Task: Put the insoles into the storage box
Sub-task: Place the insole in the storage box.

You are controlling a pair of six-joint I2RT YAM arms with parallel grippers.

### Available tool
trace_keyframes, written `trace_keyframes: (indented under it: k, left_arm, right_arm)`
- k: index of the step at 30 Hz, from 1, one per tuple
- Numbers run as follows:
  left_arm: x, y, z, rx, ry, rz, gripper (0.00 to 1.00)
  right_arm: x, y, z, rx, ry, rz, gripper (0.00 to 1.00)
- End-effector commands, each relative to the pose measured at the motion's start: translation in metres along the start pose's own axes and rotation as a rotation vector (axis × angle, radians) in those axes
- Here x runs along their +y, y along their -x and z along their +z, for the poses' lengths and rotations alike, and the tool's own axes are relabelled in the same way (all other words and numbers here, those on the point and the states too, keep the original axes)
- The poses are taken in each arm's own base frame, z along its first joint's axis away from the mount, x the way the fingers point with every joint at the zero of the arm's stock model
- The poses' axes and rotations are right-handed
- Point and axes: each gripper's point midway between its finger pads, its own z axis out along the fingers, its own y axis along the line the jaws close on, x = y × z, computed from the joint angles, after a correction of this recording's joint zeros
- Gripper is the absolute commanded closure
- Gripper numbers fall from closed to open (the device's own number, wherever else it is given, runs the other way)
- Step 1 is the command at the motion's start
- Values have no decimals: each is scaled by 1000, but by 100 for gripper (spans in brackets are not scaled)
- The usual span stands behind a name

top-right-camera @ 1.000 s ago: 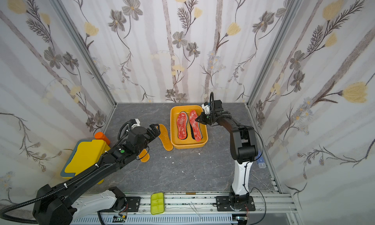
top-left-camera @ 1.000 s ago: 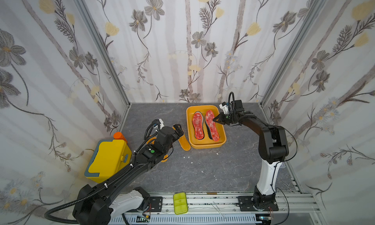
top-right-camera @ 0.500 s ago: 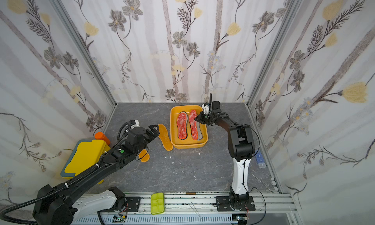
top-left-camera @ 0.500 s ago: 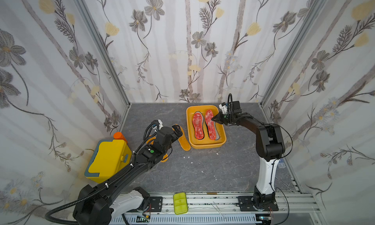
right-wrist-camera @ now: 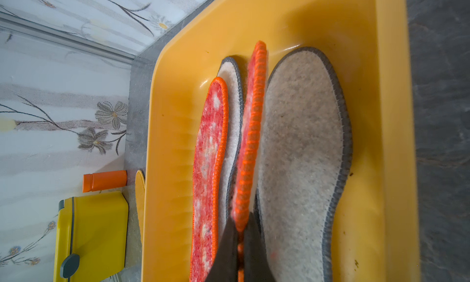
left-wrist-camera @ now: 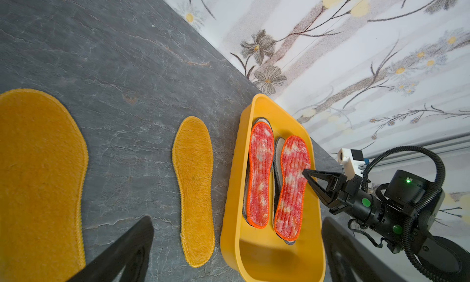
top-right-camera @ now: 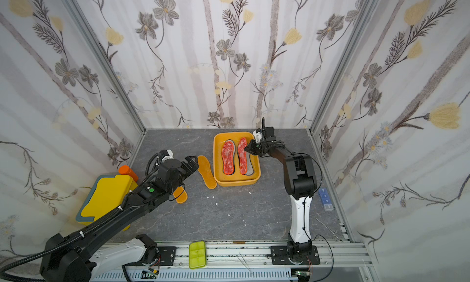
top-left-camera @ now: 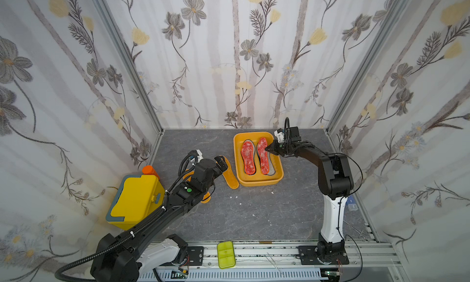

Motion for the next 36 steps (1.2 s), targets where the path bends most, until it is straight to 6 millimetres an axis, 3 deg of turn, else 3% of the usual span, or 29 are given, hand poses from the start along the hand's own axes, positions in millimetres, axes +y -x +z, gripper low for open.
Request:
trace_keyframes:
  k: [1,8,11,27,34,36]
  left_arm:
    - [2,2,-1,-9,3,9,0]
    - [2,3,-2,-10,4,5,0]
    - [2,3,-2,-9,3,3,0]
    - [3,2,-1,-5,9,4,0]
    - [4,1,0,-2,11,3,0]
    - [5,1,0,-2,13,5,0]
  right_arm:
    - [-1,4,0,-13,-14,-14,96]
    - [-2,6,1,-5,-29,-25,92]
    - [-3,7,-1,-11,-42,-27,86]
    - [-2,4,4,19,-102,-68,78]
    - [-4,3,9,24,-120,-73,80]
    - [-4,3,9,24,-124,-72,84]
